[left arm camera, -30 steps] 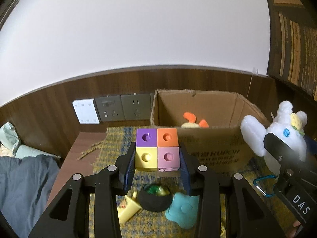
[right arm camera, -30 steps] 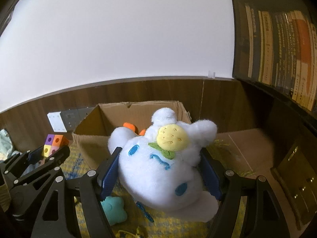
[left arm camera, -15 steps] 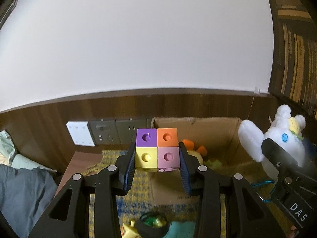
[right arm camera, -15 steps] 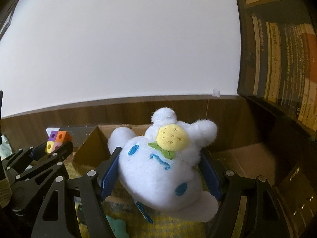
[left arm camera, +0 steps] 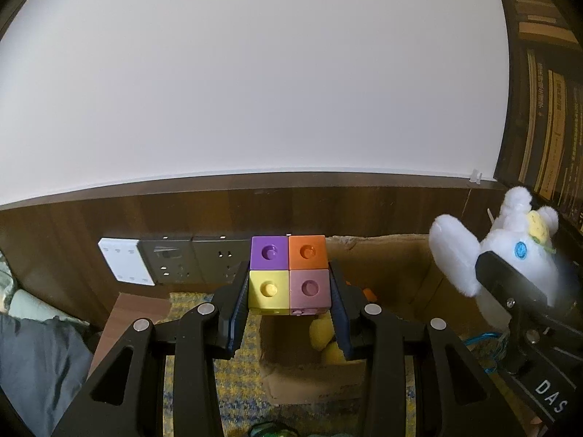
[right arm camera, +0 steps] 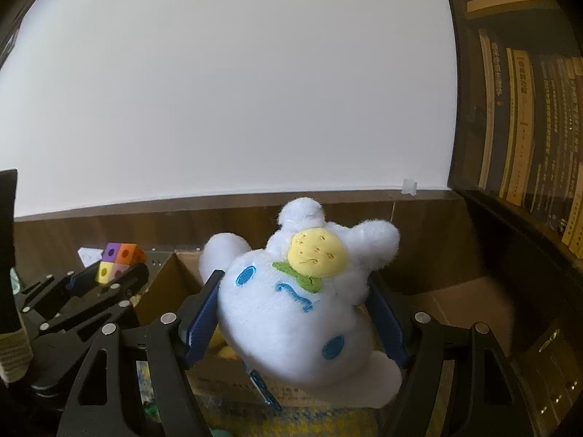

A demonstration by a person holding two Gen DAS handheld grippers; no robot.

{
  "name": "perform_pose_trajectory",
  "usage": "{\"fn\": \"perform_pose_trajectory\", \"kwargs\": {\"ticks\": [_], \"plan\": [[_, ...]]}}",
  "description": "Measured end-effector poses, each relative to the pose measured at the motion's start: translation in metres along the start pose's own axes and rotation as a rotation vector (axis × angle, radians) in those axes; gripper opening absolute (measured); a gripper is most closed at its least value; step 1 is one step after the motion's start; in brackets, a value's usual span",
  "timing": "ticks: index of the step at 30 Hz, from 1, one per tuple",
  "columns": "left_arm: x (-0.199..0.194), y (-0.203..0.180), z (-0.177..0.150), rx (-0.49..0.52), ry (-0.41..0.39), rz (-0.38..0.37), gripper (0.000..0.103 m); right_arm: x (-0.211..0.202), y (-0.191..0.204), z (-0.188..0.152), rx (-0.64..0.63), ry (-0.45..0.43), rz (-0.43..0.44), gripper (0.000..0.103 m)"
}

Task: Organize objects
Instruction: 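Open both tools to drop the cube and bunny into the box, then move both tools back toward the cup, ball and star cushion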

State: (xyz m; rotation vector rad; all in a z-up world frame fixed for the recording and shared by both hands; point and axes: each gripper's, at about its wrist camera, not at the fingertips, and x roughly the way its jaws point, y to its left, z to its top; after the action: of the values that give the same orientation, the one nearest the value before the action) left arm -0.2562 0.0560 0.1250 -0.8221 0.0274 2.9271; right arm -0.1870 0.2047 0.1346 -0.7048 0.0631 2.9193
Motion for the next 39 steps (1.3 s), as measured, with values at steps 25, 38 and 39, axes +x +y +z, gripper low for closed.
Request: {"fn": "perform_pose_trajectory", "kwargs": {"ticks": [25,38,39], "plan": [[0.02,0.012,0.02,-0.028,0.005,0.032,0.086,0.024,-0.002,0.024,0.018,0.017,0.006,0.098],[-0.02,0.012,-0.017,-0.003,-0.006,0.058,0.103,-0.013,0.0,-0.011,0.009,-0.002,-0.006,0.102],[-0.021,0.013,-0.02,-0.004,0.0,0.06,0.103,-0.015,0.002,-0.014,0.007,0.003,-0.002,0.102]]}}
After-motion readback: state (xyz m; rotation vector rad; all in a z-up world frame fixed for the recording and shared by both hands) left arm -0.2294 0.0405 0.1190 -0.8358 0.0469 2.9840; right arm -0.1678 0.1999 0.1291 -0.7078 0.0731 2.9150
